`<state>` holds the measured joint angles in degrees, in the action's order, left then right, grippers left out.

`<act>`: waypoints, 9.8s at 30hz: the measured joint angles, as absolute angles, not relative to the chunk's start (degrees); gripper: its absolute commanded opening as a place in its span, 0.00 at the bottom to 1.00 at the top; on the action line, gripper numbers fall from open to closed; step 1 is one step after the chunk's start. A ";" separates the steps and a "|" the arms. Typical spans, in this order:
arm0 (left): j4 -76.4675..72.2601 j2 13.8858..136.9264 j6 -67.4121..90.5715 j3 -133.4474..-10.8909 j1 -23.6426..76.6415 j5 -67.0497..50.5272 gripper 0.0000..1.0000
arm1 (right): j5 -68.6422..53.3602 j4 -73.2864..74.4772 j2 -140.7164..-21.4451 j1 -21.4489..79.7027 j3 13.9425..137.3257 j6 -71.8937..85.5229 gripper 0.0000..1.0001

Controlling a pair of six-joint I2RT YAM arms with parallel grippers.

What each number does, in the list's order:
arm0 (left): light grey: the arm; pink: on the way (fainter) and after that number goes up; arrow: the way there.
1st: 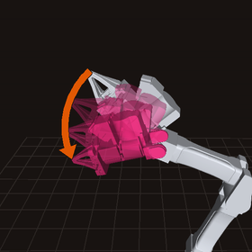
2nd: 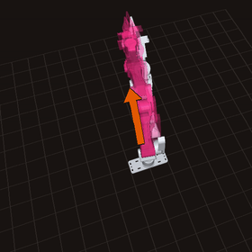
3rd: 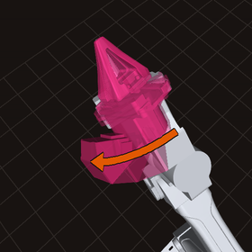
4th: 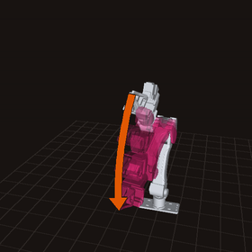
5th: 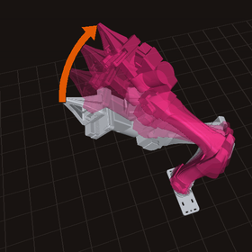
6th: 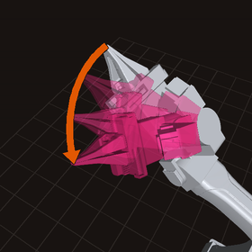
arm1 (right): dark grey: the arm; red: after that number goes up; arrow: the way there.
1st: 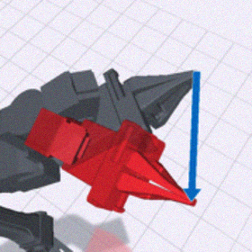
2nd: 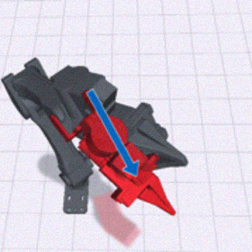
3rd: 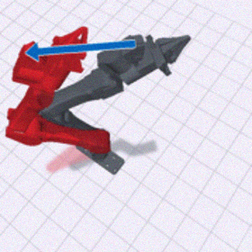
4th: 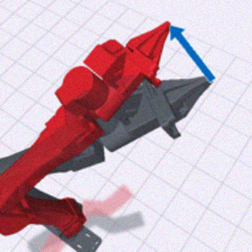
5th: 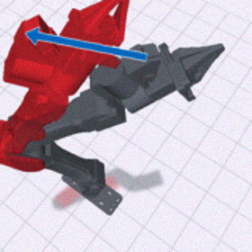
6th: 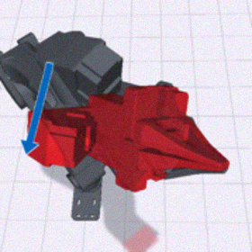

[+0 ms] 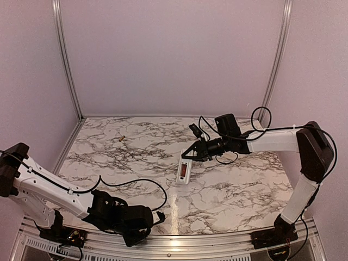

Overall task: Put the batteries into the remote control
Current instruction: Move the battery cover to the center of the board, then move the battery to the center of the board, then adjust the battery at the center of the board.

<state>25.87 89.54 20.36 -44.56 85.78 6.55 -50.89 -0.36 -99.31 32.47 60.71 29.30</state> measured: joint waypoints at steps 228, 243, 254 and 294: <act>36.10 117.86 -33.45 -90.98 52.29 -12.23 0.58 | -49.82 -15.05 -94.37 13.93 42.74 32.67 0.00; 11.07 102.32 -21.54 -62.96 52.99 0.08 0.59 | -47.16 -17.17 -104.84 21.28 53.60 32.60 0.00; 4.08 104.60 -18.74 -61.84 54.81 2.52 0.59 | -45.84 -17.85 -111.09 24.71 59.27 32.62 0.00; 0.08 114.26 -17.37 -65.58 54.96 8.03 0.54 | -47.27 -21.52 -114.72 27.55 59.44 33.23 0.00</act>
<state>0.08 114.26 -17.37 -65.58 54.96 8.03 -47.27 -21.52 -114.72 27.55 59.44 33.23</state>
